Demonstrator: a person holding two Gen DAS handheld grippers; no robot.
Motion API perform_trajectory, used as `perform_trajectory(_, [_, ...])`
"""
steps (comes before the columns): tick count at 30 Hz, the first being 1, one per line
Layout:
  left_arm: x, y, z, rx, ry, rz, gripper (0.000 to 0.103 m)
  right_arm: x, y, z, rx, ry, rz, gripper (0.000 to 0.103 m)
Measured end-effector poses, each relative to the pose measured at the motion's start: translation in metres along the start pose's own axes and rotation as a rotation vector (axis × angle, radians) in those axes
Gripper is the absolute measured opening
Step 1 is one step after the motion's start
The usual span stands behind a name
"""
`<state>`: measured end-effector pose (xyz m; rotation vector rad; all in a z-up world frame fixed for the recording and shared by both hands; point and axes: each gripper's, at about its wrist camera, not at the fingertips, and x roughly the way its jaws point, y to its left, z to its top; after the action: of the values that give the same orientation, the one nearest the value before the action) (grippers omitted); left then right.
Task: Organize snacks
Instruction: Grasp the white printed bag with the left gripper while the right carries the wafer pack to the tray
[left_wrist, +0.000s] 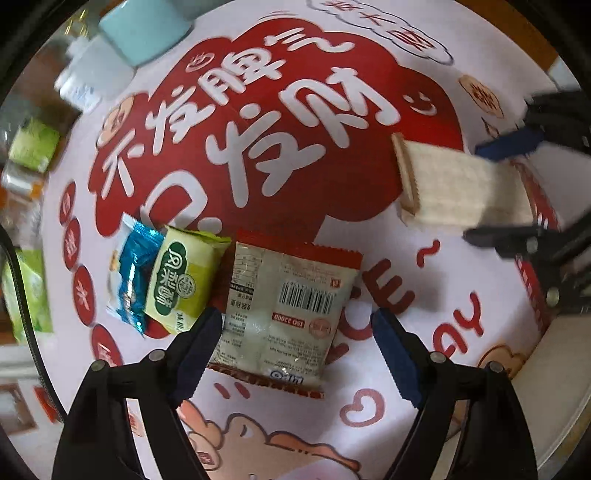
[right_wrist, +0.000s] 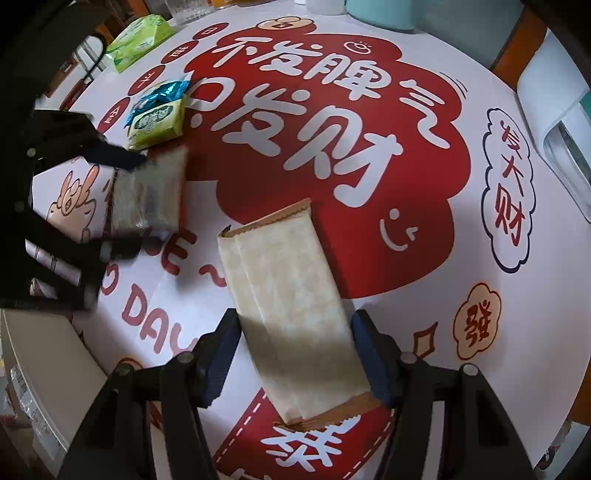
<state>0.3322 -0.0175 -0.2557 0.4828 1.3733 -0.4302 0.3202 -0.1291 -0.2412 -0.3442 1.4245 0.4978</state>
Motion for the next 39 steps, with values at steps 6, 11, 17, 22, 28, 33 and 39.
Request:
perform_trajectory(6, [-0.005, -0.001, 0.000, -0.024, -0.009, -0.009, 0.048, -0.023, 0.002, -0.005, 0.022, -0.045, 0.003, 0.061])
perform_trajectory(11, [-0.025, -0.006, -0.010, -0.051, -0.047, -0.004, 0.047, -0.052, 0.005, -0.007, 0.037, -0.092, -0.011, 0.061])
perform_trajectory(17, [-0.081, -0.018, -0.020, -0.068, -0.143, 0.021, 0.047, -0.097, 0.018, -0.022, 0.069, -0.170, -0.038, 0.062])
perform_trajectory(22, [-0.135, -0.029, -0.040, -0.077, -0.225, 0.026, 0.047, -0.140, 0.037, -0.046, 0.091, -0.242, -0.081, 0.062])
perform_trajectory(28, [-0.193, -0.051, -0.082, -0.100, -0.309, -0.024, 0.047, -0.194, 0.065, -0.096, 0.144, -0.334, -0.117, 0.062])
perform_trajectory(33, [-0.226, -0.080, -0.125, -0.067, -0.376, -0.057, 0.047, -0.216, 0.090, -0.147, 0.221, -0.390, -0.087, 0.062])
perform_trajectory(39, [-0.237, -0.114, -0.178, 0.004, -0.394, -0.115, 0.047, -0.206, 0.115, -0.195, 0.333, -0.367, -0.022, 0.062])
